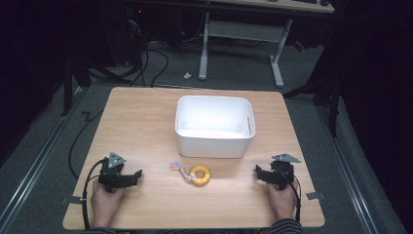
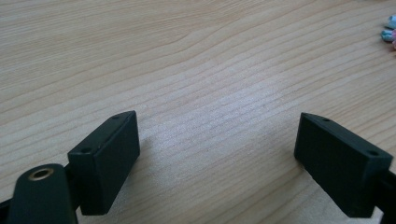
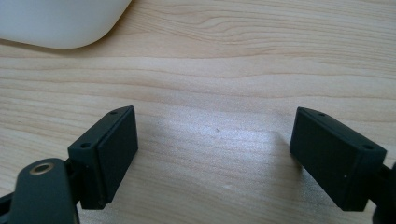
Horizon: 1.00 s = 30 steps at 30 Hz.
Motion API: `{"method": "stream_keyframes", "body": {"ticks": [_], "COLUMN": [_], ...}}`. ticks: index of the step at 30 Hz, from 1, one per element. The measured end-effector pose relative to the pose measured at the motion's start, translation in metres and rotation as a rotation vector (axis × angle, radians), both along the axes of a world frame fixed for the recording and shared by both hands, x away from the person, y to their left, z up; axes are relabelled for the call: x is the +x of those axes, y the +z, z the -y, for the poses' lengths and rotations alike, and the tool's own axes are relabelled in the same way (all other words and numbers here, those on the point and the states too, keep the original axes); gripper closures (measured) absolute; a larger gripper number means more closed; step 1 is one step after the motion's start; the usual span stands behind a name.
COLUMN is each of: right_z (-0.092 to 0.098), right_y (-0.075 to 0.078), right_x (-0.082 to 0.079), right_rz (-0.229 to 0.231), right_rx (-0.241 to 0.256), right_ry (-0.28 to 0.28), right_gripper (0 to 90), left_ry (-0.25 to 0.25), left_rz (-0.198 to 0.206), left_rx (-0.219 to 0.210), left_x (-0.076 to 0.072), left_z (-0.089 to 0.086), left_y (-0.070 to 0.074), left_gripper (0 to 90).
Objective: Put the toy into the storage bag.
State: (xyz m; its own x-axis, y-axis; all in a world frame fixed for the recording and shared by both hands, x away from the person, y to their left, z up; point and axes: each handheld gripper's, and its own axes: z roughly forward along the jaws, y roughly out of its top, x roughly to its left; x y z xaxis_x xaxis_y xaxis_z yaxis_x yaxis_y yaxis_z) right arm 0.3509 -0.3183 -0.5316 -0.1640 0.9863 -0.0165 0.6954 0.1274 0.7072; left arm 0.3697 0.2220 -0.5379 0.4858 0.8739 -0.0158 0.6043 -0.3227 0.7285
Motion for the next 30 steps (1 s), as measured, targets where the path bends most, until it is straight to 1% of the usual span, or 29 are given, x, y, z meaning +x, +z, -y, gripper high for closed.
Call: {"method": "stream_keyframes", "body": {"ticks": [10,13,14,19,28,30], "right_z": [-0.0003,-0.0005,-0.0014,-0.0021,-0.0021,-0.0028], "right_y": [0.0002,0.0000,0.0001,0.0001,0.0002,0.0009], "right_x": [-0.0009,-0.0008,-0.0013,-0.0014,-0.0014,-0.0017], "right_rz": [-0.001,0.002,-0.001,-0.002,-0.003,-0.010], "right_rx": [-0.002,-0.003,-0.002,-0.003,-0.002,0.001], "right_ry": [0.002,0.011,0.030,0.047,0.047,0.039], "right_gripper": [15.5,15.3,15.3,15.2,15.3,16.0], "left_ry": [0.000,0.000,0.001,0.003,0.004,0.004], "left_rz": [0.000,-0.001,-0.001,-0.001,-0.002,-0.001], "left_rx": [-0.001,-0.003,-0.003,-0.002,-0.003,-0.002], "left_x": [0.0000,0.0000,0.0000,0.0001,0.0002,0.0003], "left_z": [-0.0002,-0.0001,-0.0001,0.0002,0.0001,0.0001], "left_y": [0.0000,0.0000,0.0000,0.0000,0.0000,0.0001], "left_gripper": [14.6,14.6,14.6,14.6,14.6,14.6]}}
